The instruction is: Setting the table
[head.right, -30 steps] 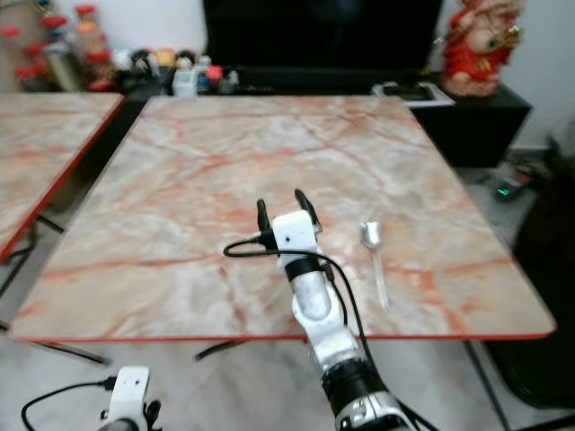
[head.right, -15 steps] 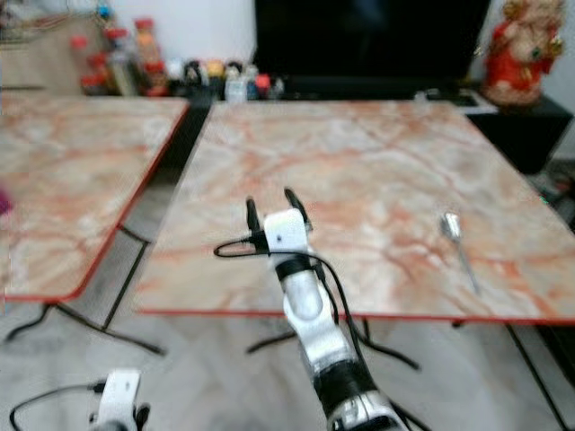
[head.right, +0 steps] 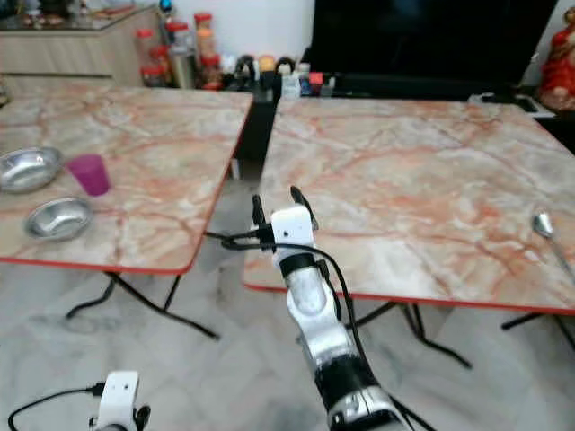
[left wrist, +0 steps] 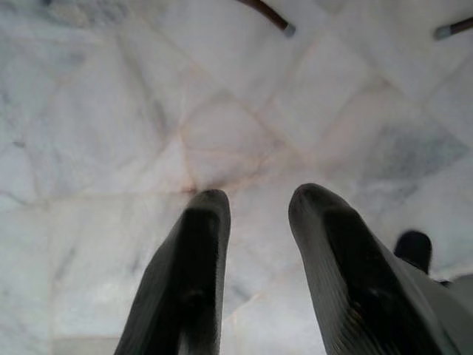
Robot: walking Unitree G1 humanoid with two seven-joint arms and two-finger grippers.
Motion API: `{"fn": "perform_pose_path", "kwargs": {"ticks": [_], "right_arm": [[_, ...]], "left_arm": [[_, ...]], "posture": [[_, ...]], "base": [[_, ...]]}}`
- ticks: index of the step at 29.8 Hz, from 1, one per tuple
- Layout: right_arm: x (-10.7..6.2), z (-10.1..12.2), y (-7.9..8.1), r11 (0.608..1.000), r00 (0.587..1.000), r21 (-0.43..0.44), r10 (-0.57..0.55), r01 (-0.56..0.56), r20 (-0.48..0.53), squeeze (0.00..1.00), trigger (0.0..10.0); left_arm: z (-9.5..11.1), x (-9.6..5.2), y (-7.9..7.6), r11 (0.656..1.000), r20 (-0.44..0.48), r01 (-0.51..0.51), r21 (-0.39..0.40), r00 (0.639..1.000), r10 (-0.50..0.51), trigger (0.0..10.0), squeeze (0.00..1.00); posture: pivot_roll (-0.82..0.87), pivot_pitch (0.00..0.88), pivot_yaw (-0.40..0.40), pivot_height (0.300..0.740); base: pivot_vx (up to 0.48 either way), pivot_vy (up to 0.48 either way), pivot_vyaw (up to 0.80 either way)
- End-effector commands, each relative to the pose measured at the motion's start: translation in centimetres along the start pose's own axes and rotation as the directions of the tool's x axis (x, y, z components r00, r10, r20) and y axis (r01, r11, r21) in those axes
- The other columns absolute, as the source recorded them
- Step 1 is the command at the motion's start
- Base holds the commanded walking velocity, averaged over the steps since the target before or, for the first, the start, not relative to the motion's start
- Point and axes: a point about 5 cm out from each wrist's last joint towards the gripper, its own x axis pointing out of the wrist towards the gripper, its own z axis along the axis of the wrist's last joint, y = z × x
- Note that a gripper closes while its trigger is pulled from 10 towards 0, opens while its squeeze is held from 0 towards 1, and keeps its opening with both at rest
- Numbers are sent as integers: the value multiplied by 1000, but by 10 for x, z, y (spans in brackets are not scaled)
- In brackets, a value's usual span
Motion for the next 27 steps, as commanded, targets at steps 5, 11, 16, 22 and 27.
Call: {"fn": "perform_pose_path", "kwargs": {"ticks": [5,11,16,22,27], "right_arm": [[-4,-10,-5,999,998,24,-27,28,-52,0,10000],[-4,-11,-6,999,998,23,-28,29,-57,0,10000],[-4,-12,-6,1000,998,18,-21,22,-65,0,10000],[-8,-20,-8,1000,995,15,-15,16,-100,0,10000],[-15,-33,-12,1000,989,-1,-15,15,-148,0,10000]], "left_arm": [[-1,0,1,1000,-6,-9,-6,1000,9,10000,0],[0,0,1,1000,-4,-10,-5,1000,10,10000,0],[1,0,1,1000,-2,-13,-7,1000,13,10000,0],[-1,0,1,1000,-5,-14,-7,1000,14,10000,0],[-2,0,1,1000,-8,-10,0,1000,10,10000,0]], "posture": [[10,0,12,740],[10,0,12,740],[12,0,9,740],[2,0,8,740],[0,0,12,740]], "base": [[0,480,0],[0,480,0],[0,480,0],[0,480,0],[0,480,0]]}}
